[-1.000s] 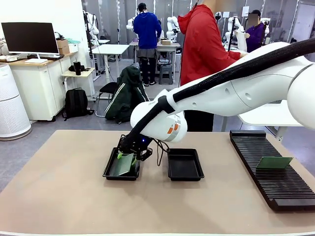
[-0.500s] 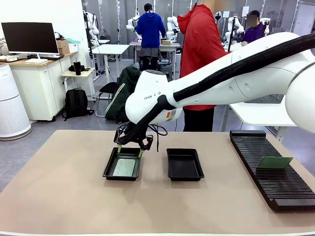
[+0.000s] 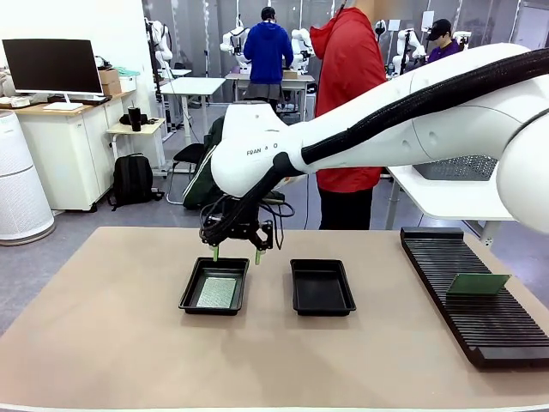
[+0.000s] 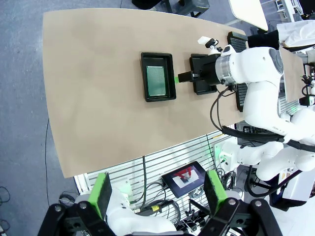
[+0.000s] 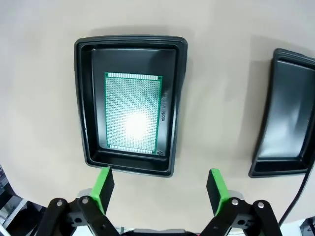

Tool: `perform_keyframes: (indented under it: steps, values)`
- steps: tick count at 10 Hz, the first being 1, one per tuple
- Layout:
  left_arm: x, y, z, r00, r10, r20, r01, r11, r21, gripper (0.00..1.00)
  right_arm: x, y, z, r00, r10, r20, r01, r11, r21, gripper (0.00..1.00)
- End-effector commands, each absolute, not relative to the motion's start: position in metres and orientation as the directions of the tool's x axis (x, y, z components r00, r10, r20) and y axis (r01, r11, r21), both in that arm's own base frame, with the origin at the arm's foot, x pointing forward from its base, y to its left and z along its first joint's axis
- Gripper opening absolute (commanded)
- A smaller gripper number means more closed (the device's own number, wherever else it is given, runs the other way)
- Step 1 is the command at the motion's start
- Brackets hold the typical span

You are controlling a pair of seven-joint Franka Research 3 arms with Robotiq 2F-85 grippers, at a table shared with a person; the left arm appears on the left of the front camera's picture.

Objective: Inspect and transfer BCBs to ESD trays.
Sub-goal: Pick up the Blank PCB from the PCB Rack and place it in the left ESD tray, then pick up the ESD tray and place it on the left side of the table.

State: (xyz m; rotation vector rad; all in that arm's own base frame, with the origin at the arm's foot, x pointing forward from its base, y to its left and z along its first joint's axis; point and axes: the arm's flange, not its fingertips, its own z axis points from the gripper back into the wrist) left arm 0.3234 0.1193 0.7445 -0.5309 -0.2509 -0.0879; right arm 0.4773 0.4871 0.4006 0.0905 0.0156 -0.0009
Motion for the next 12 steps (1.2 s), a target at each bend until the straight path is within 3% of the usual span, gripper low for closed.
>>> perform_keyframes:
  steps: [1, 12]
  values:
    - [0.3230, 0.1193, 0.7436, 0.966, -0.016, 0.260, 0.148, 0.855, -0.497, 1.00, 0.4747, 0.4920, 0.4072, 0.999, -0.035, -0.003, 0.036, 0.999, 0.031, 1.00]
    - [0.3230, 0.1193, 0.7436, 0.966, -0.016, 0.260, 0.148, 0.855, -0.497, 1.00, 0.4778, 0.4858, 0.4069, 1.000, -0.009, -0.022, 0.010, 0.998, 0.063, 1.00]
